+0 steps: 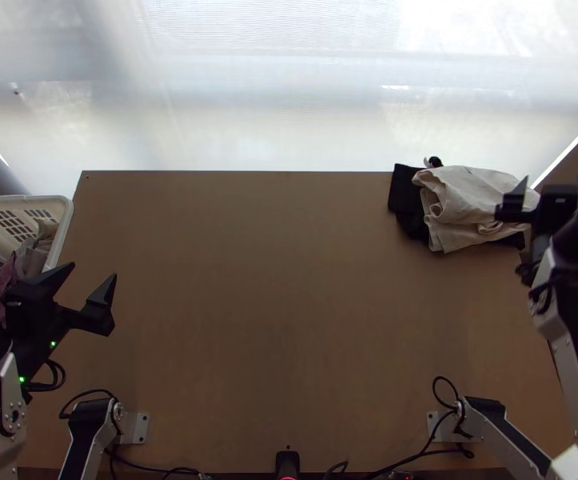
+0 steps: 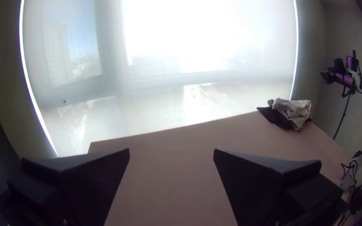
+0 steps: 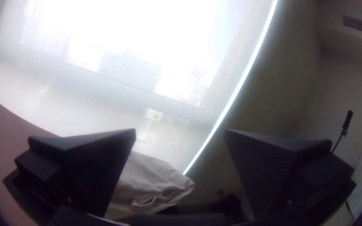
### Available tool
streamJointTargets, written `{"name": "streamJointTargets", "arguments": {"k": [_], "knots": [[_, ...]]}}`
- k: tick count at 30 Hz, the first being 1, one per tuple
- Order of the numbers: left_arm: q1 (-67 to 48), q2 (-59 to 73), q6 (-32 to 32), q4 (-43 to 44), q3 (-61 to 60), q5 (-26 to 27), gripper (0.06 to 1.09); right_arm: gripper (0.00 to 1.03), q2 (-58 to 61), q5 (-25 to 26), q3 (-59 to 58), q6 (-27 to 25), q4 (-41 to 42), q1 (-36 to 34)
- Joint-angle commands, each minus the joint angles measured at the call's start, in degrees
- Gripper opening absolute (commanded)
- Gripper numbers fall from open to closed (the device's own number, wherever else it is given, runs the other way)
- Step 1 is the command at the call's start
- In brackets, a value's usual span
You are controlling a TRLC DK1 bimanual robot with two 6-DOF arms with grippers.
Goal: Fold the t-shirt
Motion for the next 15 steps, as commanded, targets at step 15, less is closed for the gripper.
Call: {"name": "streamJointTargets", "arguments": {"k": [15], "knots": [[-12.0,-27.7,7.0,34.6,-43.5,1.0,1.04,0.98,-54.9,9.1,-47.3,1.9,13.6,28.7]]}}
